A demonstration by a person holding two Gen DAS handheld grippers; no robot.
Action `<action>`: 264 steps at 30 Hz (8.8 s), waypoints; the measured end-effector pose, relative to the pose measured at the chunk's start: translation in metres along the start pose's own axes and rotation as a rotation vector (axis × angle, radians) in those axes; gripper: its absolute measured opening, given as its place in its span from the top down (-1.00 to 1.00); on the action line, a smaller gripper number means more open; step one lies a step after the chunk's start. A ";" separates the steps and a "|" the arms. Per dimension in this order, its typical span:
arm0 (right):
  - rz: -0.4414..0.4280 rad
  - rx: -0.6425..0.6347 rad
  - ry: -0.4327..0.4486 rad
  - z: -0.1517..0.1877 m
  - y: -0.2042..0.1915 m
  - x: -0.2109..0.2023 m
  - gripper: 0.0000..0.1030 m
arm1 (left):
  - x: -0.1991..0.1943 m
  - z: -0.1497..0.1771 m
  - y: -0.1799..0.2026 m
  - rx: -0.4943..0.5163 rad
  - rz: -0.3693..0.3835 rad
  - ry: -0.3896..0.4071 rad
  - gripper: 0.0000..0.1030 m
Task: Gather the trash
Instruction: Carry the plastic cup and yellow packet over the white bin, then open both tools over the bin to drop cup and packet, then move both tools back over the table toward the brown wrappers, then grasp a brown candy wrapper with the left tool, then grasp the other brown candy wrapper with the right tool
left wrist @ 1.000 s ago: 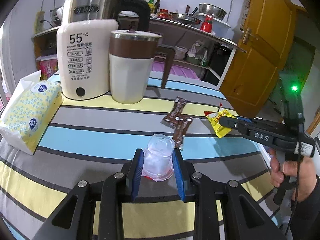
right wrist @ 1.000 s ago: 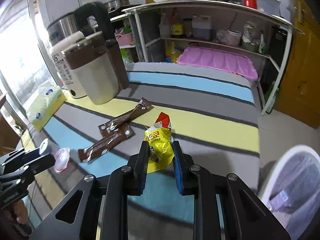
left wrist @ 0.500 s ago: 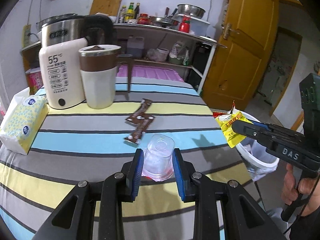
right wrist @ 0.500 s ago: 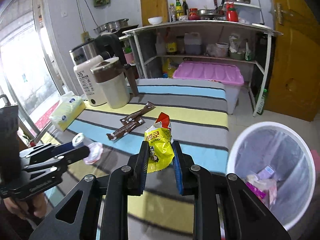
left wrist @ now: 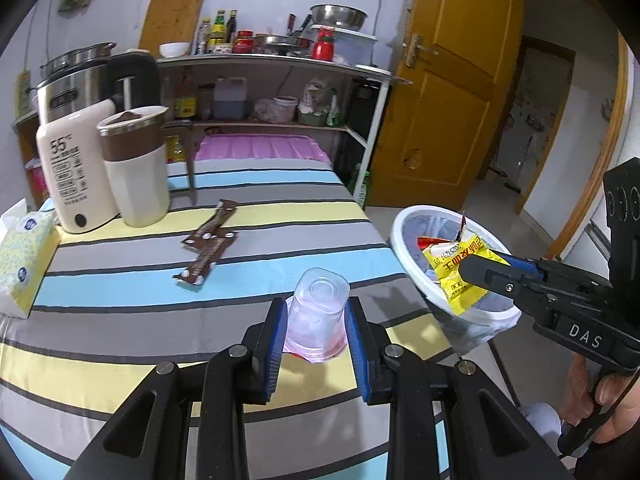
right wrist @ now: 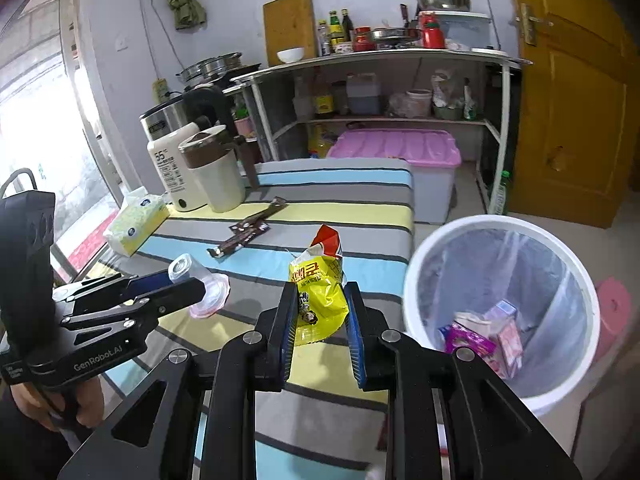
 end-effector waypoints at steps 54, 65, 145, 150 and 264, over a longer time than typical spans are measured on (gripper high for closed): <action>0.276 0.220 -0.022 0.031 0.146 -0.020 0.32 | 0.113 -0.044 0.128 0.126 0.228 -0.049 0.19; 0.274 0.183 0.014 0.029 0.115 -0.038 0.32 | 0.076 -0.038 0.107 0.111 0.195 -0.009 0.19; 0.014 0.011 -0.058 0.009 -0.016 0.044 0.20 | 0.102 -0.028 -0.096 0.030 -0.146 -0.096 0.20; 0.019 0.010 -0.066 0.006 -0.015 0.050 0.20 | 0.119 -0.030 -0.096 0.028 -0.151 -0.147 0.37; -0.028 -0.008 -0.057 0.015 -0.077 0.051 0.59 | -0.024 0.042 -0.077 -0.134 -0.118 0.014 0.65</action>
Point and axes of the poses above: each gripper's, at about its wrist camera, not at the fingertips, and x roughly the way its jaws point, y to its right, z to its underside, the point moved 2 cm from there along x, roughly the way its jaws point, and after that the axes turned 1 degree about -z, right-handed, at the moved point
